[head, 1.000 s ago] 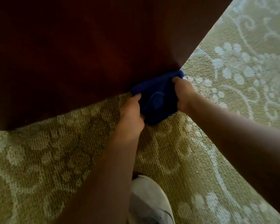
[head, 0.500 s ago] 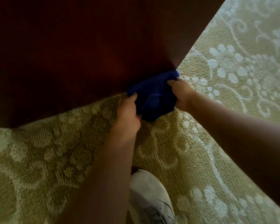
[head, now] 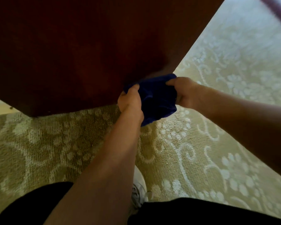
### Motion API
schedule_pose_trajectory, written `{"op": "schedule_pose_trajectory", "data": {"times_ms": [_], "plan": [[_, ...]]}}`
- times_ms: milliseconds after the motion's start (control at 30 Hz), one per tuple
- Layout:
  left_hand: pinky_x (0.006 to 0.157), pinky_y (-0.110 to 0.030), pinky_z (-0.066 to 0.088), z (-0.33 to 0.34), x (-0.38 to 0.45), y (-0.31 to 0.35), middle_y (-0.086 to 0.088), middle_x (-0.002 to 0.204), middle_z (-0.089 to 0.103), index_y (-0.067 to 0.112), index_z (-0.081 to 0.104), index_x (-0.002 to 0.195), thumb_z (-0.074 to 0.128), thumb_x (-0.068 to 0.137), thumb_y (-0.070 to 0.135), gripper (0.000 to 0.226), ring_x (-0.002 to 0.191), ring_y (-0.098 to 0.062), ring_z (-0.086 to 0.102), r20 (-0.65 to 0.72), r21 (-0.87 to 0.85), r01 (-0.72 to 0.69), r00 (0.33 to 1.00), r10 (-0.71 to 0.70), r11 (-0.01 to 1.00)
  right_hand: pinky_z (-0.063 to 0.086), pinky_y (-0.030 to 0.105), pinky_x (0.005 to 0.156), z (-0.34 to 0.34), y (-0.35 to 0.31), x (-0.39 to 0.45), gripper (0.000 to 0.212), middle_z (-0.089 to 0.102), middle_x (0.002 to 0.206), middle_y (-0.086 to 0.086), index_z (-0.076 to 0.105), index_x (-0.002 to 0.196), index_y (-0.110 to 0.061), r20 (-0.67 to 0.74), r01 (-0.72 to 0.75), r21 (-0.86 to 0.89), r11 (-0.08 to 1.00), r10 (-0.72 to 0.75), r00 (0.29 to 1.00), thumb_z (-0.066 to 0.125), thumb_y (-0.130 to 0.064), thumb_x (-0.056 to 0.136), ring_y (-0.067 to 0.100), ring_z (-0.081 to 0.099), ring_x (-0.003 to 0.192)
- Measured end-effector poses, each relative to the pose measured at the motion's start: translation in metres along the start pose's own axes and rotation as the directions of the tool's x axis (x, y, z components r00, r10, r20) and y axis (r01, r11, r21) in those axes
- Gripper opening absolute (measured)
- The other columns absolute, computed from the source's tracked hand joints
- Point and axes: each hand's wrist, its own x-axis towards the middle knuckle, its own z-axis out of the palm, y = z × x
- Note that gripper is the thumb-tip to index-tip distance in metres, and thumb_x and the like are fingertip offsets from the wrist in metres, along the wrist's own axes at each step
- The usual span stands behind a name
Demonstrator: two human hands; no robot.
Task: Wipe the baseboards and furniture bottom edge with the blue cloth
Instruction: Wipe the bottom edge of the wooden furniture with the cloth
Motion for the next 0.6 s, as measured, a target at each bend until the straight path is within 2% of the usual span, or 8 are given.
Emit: {"op": "schedule_pose_trajectory", "data": {"times_ms": [100,200,233,300,400,500,533,600], "plan": [[0.091,-0.040,0.049,0.011,-0.010,0.001,-0.005,0.131,0.057,0.020,0.046,0.141,0.062,0.092,0.029,0.052,0.110,-0.031,0.058,0.023,0.000,-0.056,0.998,0.056,0.998,0.047,0.036,0.066,-0.012,-0.015,-0.034,0.022,0.057,0.090,0.012,0.053,0.114,-0.012,-0.023,0.033,-0.142,0.989,-0.036,0.999,0.049,-0.006,0.094,0.023,0.055,0.076],[0.094,-0.039,0.046,0.031,-0.028,-0.013,-0.002,0.128,0.053,0.018,0.043,0.143,0.055,0.097,0.024,0.048,0.117,-0.032,0.055,0.080,-0.075,-0.030,0.996,0.036,0.997,0.052,0.044,0.087,-0.033,-0.026,-0.047,0.027,0.062,0.110,0.018,0.054,0.117,-0.010,-0.093,0.043,-0.223,0.974,-0.065,0.994,0.051,-0.012,0.091,0.033,0.062,0.097],[0.095,-0.040,0.046,0.037,-0.035,-0.018,0.000,0.125,0.054,0.018,0.046,0.138,0.056,0.096,0.025,0.043,0.114,-0.030,0.056,0.099,-0.078,-0.043,0.994,0.051,0.996,0.051,0.047,0.094,-0.038,-0.029,-0.047,0.025,0.063,0.115,0.019,0.055,0.114,-0.011,-0.117,0.029,-0.212,0.977,-0.055,0.992,0.053,-0.016,0.090,0.036,0.062,0.104],[0.096,-0.041,0.048,0.040,-0.041,-0.030,0.003,0.113,0.061,0.018,0.054,0.121,0.067,0.088,0.035,0.039,0.101,-0.021,0.061,0.130,-0.107,-0.032,0.990,0.046,0.994,0.051,0.050,0.096,-0.045,-0.022,-0.042,0.024,0.064,0.115,0.018,0.057,0.110,-0.011,-0.114,-0.005,-0.169,0.986,-0.015,0.993,0.058,-0.023,0.089,0.037,0.062,0.105],[0.090,-0.049,0.055,0.050,0.011,-0.075,-0.005,0.109,0.073,0.023,0.066,0.119,0.085,0.049,0.062,0.082,0.096,-0.030,0.071,0.262,-0.147,0.097,0.963,-0.055,0.984,0.056,0.042,0.081,-0.052,0.006,-0.030,0.020,0.067,0.108,0.017,0.059,0.109,-0.011,-0.005,-0.032,0.028,0.999,0.033,0.999,0.058,-0.020,0.091,0.033,0.066,0.096],[0.093,-0.055,0.053,0.054,0.054,-0.129,-0.012,0.117,0.070,0.022,0.064,0.123,0.087,0.043,0.059,0.092,0.105,-0.035,0.069,0.328,-0.070,0.156,0.936,-0.125,0.985,0.053,0.032,0.065,-0.077,0.034,-0.011,0.019,0.069,0.097,0.016,0.061,0.109,-0.011,0.124,-0.032,0.159,0.987,0.012,0.992,0.060,-0.018,0.092,0.026,0.066,0.079],[0.094,-0.055,0.052,0.051,0.055,-0.142,-0.013,0.119,0.069,0.022,0.064,0.124,0.089,0.042,0.057,0.093,0.106,-0.036,0.068,0.342,-0.052,0.159,0.931,-0.132,0.986,0.052,0.031,0.065,-0.088,0.043,0.001,0.022,0.068,0.099,0.017,0.061,0.110,-0.009,0.157,-0.027,0.149,0.989,0.003,0.988,0.062,-0.019,0.090,0.026,0.065,0.079],[0.093,-0.057,0.052,0.044,0.049,-0.166,-0.014,0.122,0.068,0.022,0.062,0.127,0.092,0.044,0.050,0.093,0.106,-0.039,0.068,0.264,-0.116,0.172,0.955,-0.137,0.978,0.052,0.033,0.068,-0.107,0.051,0.023,0.026,0.066,0.106,0.017,0.060,0.111,-0.009,0.293,-0.075,0.072,0.995,0.051,0.955,0.065,-0.021,0.089,0.025,0.064,0.082]]}}
